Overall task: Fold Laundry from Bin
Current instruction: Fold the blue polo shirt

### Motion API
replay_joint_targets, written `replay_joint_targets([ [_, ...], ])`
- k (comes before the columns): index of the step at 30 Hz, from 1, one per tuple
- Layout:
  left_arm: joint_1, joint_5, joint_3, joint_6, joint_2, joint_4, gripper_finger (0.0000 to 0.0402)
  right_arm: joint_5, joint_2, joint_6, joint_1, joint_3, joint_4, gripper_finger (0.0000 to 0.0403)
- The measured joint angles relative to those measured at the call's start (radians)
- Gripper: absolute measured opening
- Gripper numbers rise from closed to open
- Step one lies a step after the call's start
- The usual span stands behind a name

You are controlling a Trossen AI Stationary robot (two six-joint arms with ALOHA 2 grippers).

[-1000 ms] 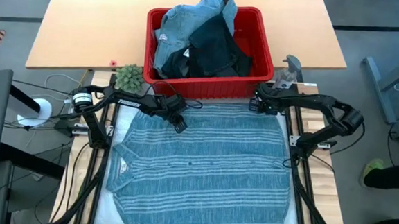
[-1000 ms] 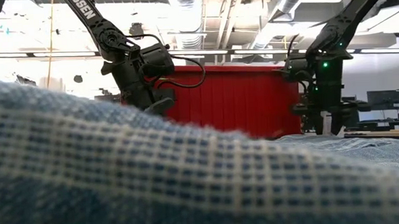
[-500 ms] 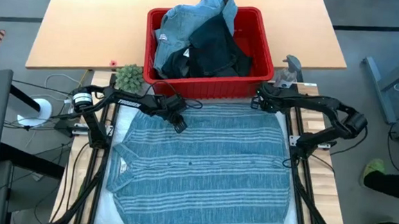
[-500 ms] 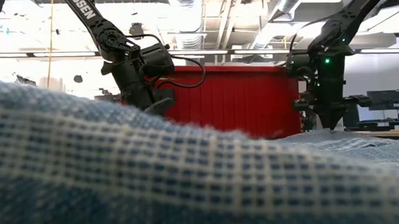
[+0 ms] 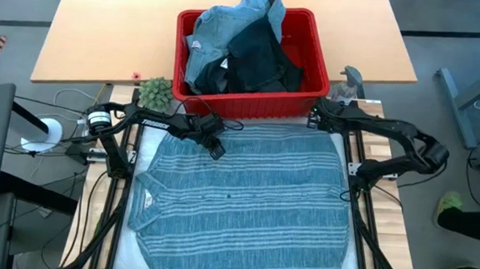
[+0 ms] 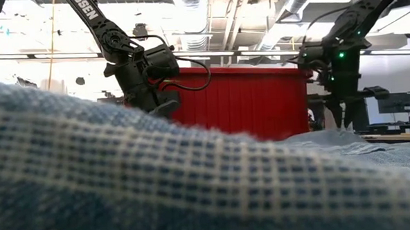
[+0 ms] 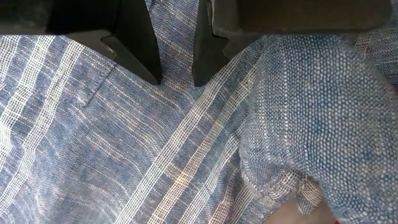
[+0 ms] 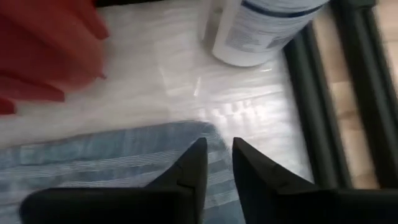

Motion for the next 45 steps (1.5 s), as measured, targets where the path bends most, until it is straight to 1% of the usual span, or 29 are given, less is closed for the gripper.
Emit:
replay_joint_targets([
  [3, 0.000, -0.003, 0.000, 0.000, 0.000, 0.000, 0.0089, -0.005, -0.013, -0.024, 0.000, 0.000, 0.008, 0.0128],
  [5, 0.000, -0.007, 0.000, -0.002, 0.000, 0.000, 0.0089, -0.079, -0.036, -0.081, 0.012, 0.000, 0.039, 0.0137],
  [7, 0.000, -0.008, 0.000, -0.008, 0.000, 0.000, 0.0089, -0.166, -0.059, -0.116, 0.044, 0.000, 0.080, 0.0137],
  [9, 0.000, -0.012, 0.000, -0.012, 0.000, 0.004, 0.0089, -0.185, -0.065, -0.101, 0.088, 0.000, 0.094, 0.0125],
  [11, 0.000, -0.012, 0.000, -0.019, 0.000, 0.010, 0.0089, -0.166, -0.046, -0.090, 0.124, 0.000, 0.090, 0.0105],
  [14, 0.000, -0.013, 0.000, -0.030, 0.000, 0.013, 0.0089, -0.151, 0.017, -0.109, 0.138, 0.000, 0.110, 0.0074],
  [17, 0.000, -0.013, 0.000, -0.037, 0.000, 0.014, 0.0089, -0.127, 0.099, -0.085, 0.123, 0.000, 0.097, 0.0046],
  [20, 0.000, -0.013, 0.000, -0.037, 0.000, 0.013, 0.0089, -0.109, 0.172, -0.025, 0.099, 0.000, 0.027, 0.0019],
  [22, 0.000, -0.013, 0.000, -0.037, 0.000, 0.013, 0.0089, -0.043, 0.199, 0.025, 0.088, 0.000, -0.053, 0.0017],
  [25, 0.000, -0.013, 0.000, -0.043, 0.000, 0.011, 0.0089, 0.053, 0.200, 0.112, 0.079, 0.000, -0.156, 0.0021],
  [28, 0.000, -0.013, 0.000, -0.044, 0.000, 0.007, 0.0089, 0.101, 0.154, 0.140, 0.077, -0.001, -0.184, 0.0035],
  [30, 0.000, -0.014, 0.000, -0.044, 0.000, 0.000, 0.0089, 0.108, 0.113, 0.140, 0.078, 0.000, -0.183, 0.0040],
  [32, 0.000, -0.014, 0.000, -0.044, 0.000, -0.002, 0.0089, 0.105, 0.064, 0.110, 0.081, 0.000, -0.160, 0.0042],
  [35, 0.000, -0.018, 0.000, -0.040, 0.000, -0.004, 0.0089, 0.088, -0.015, 0.023, 0.107, 0.000, -0.109, 0.0040],
  [39, -0.001, -0.030, 0.002, -0.066, 0.000, -0.007, 0.0089, 0.155, -0.085, 0.001, 0.113, 0.000, -0.110, 0.0035],
  [40, 0.000, -0.014, 0.007, -0.079, 0.000, -0.007, 0.0089, 0.151, -0.105, -0.005, 0.106, 0.001, -0.113, 0.0034],
  [41, 0.001, 0.016, 0.013, -0.084, -0.001, -0.010, 0.0089, 0.121, -0.126, -0.029, 0.101, 0.008, -0.120, 0.0033],
  [42, 0.002, 0.070, 0.019, -0.088, -0.004, -0.008, 0.0089, 0.090, -0.151, -0.076, 0.096, 0.014, -0.120, 0.0032],
  [45, 0.001, 0.250, 0.045, -0.089, -0.015, 0.030, 0.0089, -0.080, -0.240, -0.273, 0.103, 0.048, -0.088, 0.0028],
])
